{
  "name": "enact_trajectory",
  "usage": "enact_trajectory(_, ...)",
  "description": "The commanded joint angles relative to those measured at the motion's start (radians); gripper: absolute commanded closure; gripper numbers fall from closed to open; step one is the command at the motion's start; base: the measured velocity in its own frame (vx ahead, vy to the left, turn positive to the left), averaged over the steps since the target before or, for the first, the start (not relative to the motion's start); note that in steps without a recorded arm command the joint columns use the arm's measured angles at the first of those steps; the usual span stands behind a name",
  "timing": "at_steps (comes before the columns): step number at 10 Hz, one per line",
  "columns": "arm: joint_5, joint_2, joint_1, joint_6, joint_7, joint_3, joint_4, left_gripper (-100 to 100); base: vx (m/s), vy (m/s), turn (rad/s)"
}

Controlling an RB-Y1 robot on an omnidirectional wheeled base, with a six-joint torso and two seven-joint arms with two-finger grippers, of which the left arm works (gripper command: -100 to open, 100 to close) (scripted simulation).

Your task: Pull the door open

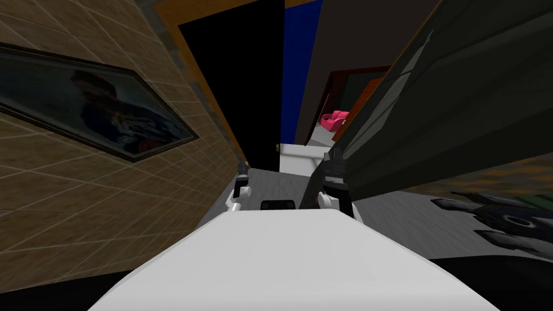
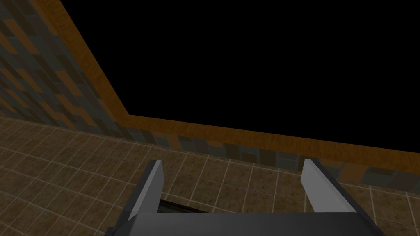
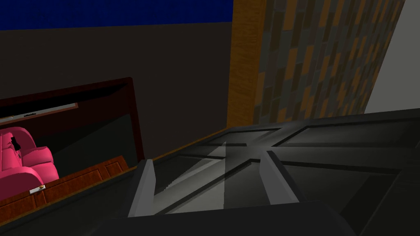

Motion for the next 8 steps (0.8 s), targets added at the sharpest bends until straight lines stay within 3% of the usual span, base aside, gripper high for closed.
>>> enact_trajectory(1, 0.007, 0.003, -0.018, -0.012, -0.006, 0.006, 0.05, -100, 0.049, 0.009, -0.058)
enact_trajectory(2, 0.007, 0.003, -0.018, -0.012, -0.006, 0.006, 0.05, -100, 0.042, 0.007, -0.038)
enact_trajectory(8, 0.035, -0.002, -0.094, -0.064, -0.039, 0.026, 0.223, -100, 0.07, 0.017, -0.099)
